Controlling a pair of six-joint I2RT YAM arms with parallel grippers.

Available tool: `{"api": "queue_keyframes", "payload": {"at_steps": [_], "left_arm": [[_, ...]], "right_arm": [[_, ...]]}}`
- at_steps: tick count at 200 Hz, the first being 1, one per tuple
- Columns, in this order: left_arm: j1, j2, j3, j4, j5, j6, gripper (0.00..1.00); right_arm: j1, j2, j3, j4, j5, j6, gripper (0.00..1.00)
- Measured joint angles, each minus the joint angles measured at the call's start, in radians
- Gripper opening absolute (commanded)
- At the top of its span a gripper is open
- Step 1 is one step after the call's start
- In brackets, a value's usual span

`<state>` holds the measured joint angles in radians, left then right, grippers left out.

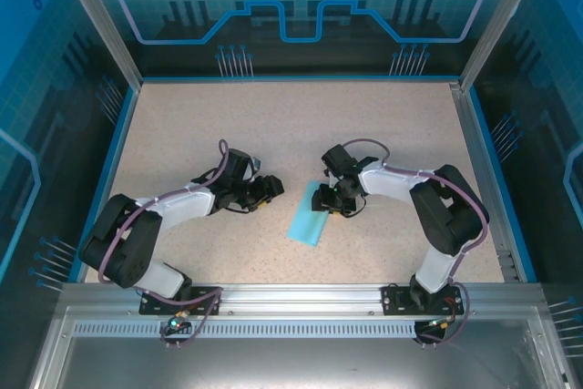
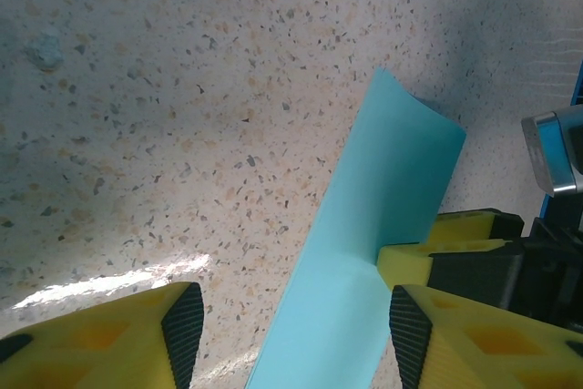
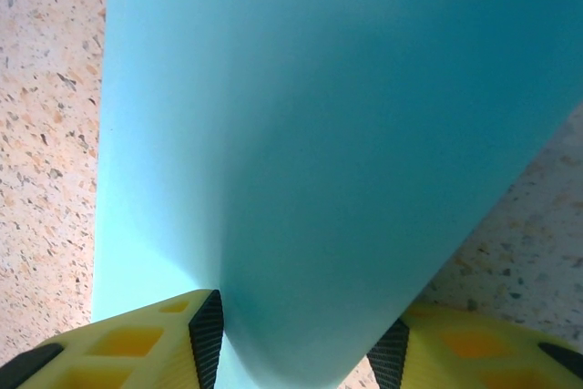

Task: Fold a paper plane with a square sheet of paper (pick it up from the middle)
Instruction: Fold the square sheet of paper in half at the center of the table.

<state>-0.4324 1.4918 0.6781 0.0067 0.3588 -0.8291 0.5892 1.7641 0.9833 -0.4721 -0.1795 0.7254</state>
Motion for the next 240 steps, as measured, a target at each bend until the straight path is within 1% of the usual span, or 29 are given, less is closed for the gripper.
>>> {"api": "queue_keyframes", "payload": {"at_steps": [58, 106, 147, 193, 240], "left_arm": [[-0.001, 0.017, 0.0, 0.007, 0.005, 0.0, 0.56], [-0.001, 0.028, 0.0, 0.008, 0.016, 0.0, 0.55], [-0.001, 0.033, 0.0, 0.018, 0.025, 0.0, 0.5], [-0.001, 0.037, 0.0, 0.027, 0.043, 0.001, 0.5], [-0.004, 0.061, 0.002, 0.029, 0.069, 0.016, 0.49]], "right_arm": [[0.012, 0.011, 0.014, -0.017, 0.021, 0.006, 0.5], [0.014, 0.016, 0.02, -0.027, 0.027, -0.02, 0.5], [0.014, 0.024, 0.027, -0.038, 0.032, -0.027, 0.49], [0.015, 0.039, 0.047, -0.06, 0.031, -0.027, 0.52], [0.017, 0.05, 0.06, -0.077, 0.03, -0.027, 0.52]]}}
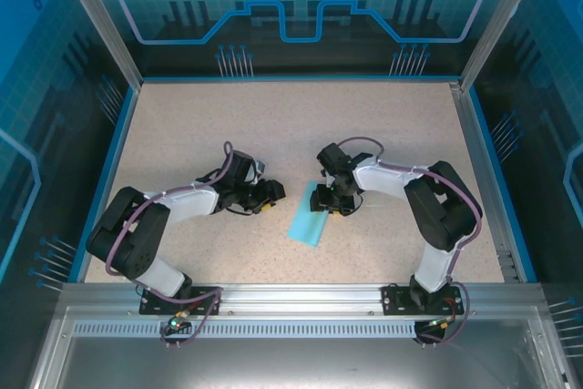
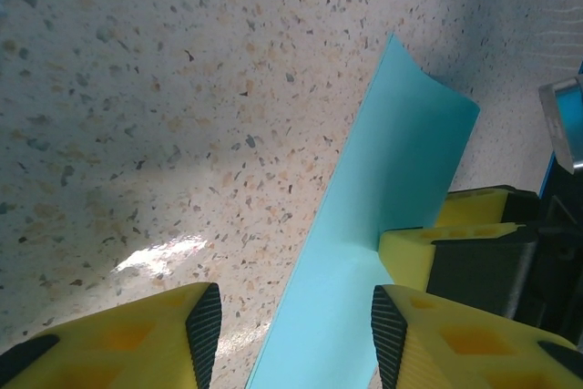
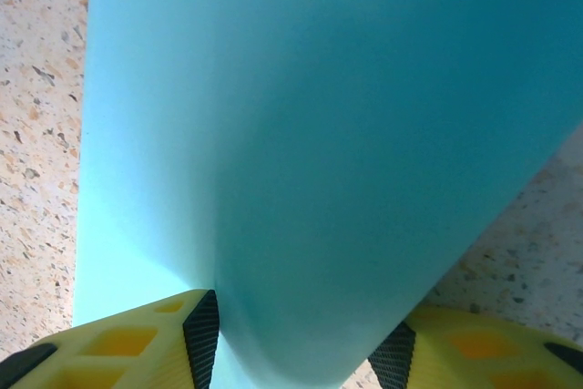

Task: Fold a paper plane with a square sheet of paper (pick it up from the middle)
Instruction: Fold the square sheet of paper in half at the center of the table, then hold the square sheet of paper at the center of the table.

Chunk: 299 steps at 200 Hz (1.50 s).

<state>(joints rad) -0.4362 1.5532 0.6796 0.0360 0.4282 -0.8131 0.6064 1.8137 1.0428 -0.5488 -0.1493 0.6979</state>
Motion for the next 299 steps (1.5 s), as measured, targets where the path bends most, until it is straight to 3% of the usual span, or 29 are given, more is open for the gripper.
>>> {"api": "queue_keyframes", "payload": {"at_steps": [114, 171, 299], "left_arm": [[-0.067, 0.084, 0.082, 0.001, 0.086, 0.037, 0.4], [-0.097, 0.119, 0.104, -0.005, 0.098, 0.057, 0.3], [-0.14, 0.184, 0.14, -0.027, 0.113, 0.063, 0.2]], "right_arm": [[0.002, 0.015, 0.013, -0.021, 0.004, -0.003, 0.52], [0.002, 0.023, 0.02, -0.03, 0.004, 0.008, 0.52], [0.002, 0.032, 0.031, -0.042, 0.004, 0.019, 0.52]]}}
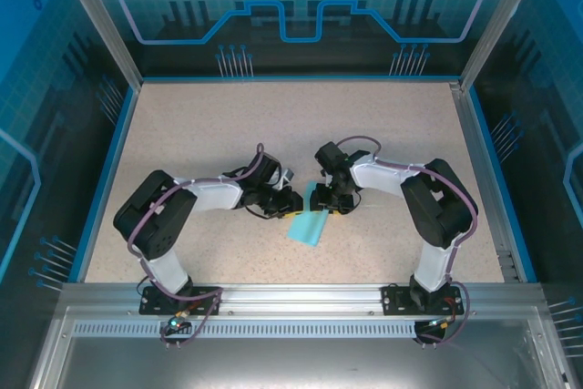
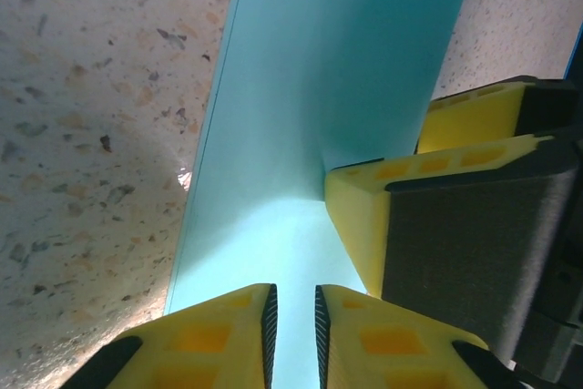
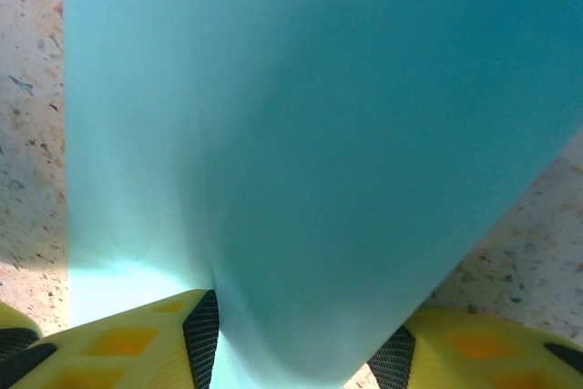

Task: Fold a paper plane with a square sheet of paper (pick it up from the middle)
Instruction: Hold the square sheet of paper at the center of the table.

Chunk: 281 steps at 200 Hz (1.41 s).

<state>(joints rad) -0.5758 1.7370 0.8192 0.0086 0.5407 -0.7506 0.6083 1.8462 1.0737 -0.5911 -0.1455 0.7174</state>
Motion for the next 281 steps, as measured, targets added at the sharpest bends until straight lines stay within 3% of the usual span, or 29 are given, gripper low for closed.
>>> {"api": "queue_keyframes", "payload": {"at_steps": [176, 237, 281], "left_arm": [[-0.017, 0.082, 0.034, -0.051, -0.012, 0.021, 0.12], [-0.018, 0.082, 0.036, -0.057, -0.02, 0.025, 0.11], [-0.018, 0.087, 0.044, -0.069, -0.02, 0.024, 0.09]], "right_arm": [[0.0, -0.014, -0.005, 0.005, 0.0, 0.008, 0.52], [0.014, -0.182, -0.09, 0.018, 0.072, 0.054, 0.58], [0.046, -0.343, -0.111, 0.064, 0.089, 0.109, 0.47]]}}
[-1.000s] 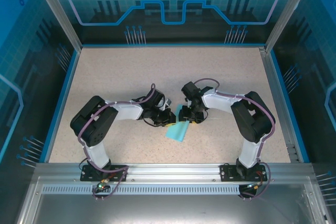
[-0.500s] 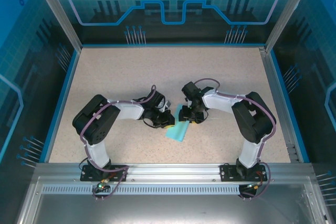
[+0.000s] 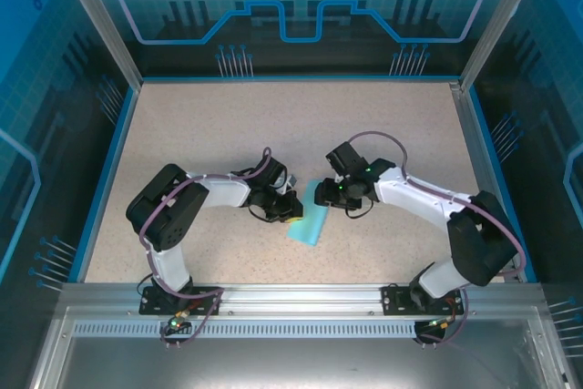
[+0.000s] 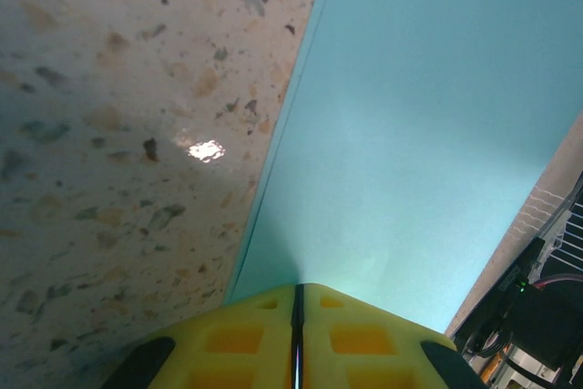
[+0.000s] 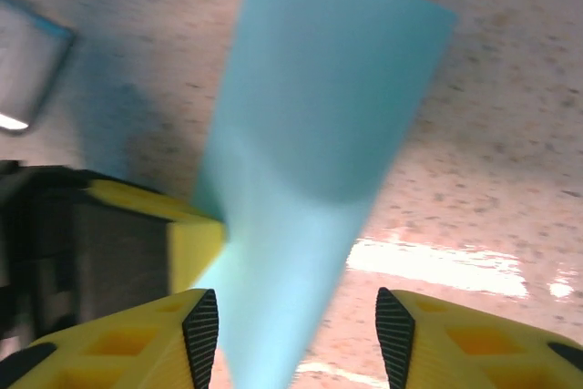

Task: Fold a paper plane with a square sheet of paper (pick it up from the middle)
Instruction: Hold the square sheet of paper at the center of the table, then fold the square sheet of paper in half at the center of the table.

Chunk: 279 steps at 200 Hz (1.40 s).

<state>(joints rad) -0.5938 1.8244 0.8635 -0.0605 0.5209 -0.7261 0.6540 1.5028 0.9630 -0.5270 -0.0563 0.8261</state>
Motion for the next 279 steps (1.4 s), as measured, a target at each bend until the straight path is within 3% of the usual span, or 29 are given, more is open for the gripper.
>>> {"api": "queue_keyframes", "payload": {"at_steps": [44, 91, 204, 279], "left_arm": [[0.0, 0.0, 0.0, -0.002, 0.0, -0.003, 0.08], [0.0, 0.001, 0.0, -0.002, 0.0, -0.008, 0.07], [0.0, 0.001, -0.002, -0.001, -0.001, -0.043, 0.05], [0.0, 0.004, -0.004, 0.011, 0.001, -0.058, 0.05]], "right_arm": [[0.065, 0.07, -0.005, 0.118, -0.034, 0.061, 0.28], [0.066, 0.141, -0.06, 0.193, -0.045, 0.124, 0.19], [0.052, 0.122, -0.192, 0.308, -0.068, 0.074, 0.16], [-0.042, -0.008, -0.394, 0.473, -0.151, 0.018, 0.16]]}}
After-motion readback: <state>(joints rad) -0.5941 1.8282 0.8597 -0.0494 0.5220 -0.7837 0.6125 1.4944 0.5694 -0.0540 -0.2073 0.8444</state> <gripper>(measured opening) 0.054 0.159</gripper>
